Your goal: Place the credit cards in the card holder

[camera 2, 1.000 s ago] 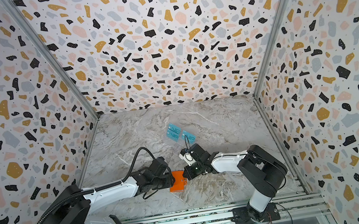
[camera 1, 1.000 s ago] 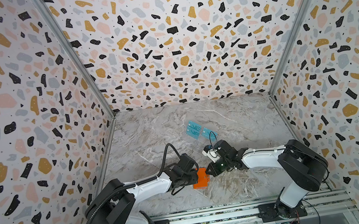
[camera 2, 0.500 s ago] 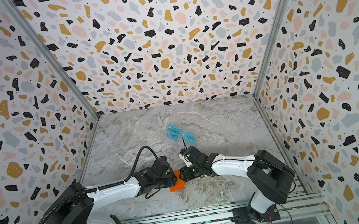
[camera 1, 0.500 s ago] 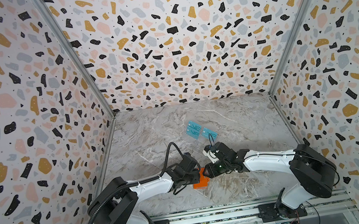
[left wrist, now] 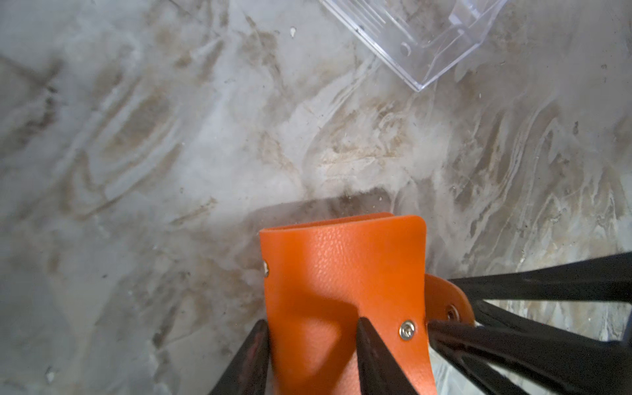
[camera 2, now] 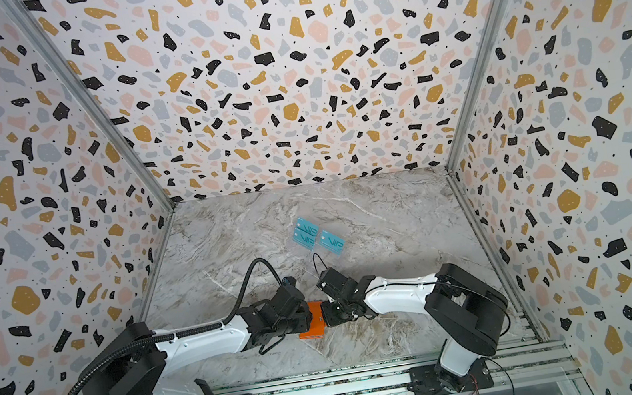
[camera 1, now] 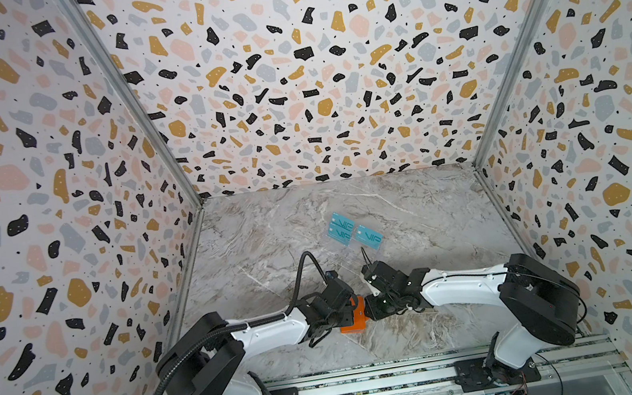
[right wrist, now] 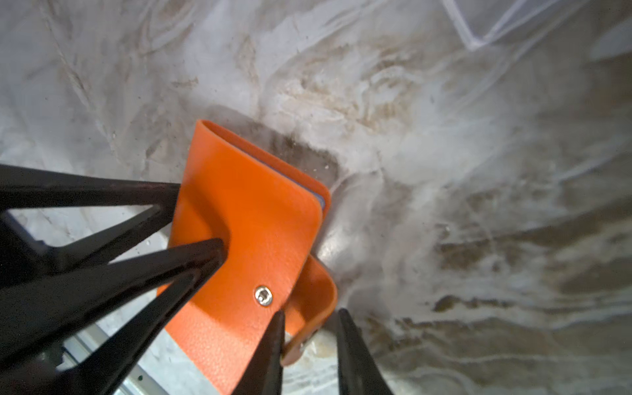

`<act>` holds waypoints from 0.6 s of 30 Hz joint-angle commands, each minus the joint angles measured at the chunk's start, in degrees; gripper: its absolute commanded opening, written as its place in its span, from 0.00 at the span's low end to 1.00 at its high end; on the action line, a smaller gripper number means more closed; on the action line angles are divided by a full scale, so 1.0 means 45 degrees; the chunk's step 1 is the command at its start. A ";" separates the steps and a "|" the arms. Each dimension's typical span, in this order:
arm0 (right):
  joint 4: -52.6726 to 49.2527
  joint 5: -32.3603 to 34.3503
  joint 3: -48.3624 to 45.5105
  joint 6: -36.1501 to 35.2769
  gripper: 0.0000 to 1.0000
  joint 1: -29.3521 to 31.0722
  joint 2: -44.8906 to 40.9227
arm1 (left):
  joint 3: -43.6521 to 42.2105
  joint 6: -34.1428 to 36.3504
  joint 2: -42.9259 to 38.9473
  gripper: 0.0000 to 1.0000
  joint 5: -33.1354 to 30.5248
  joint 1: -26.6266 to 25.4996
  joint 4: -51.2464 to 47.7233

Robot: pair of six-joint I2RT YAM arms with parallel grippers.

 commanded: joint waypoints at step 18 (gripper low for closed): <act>0.0173 -0.0799 -0.0725 0.0060 0.01 -0.0901 -0.1086 | -0.0793 -0.1258 0.0043 0.40 0.0491 -0.0720 -0.1546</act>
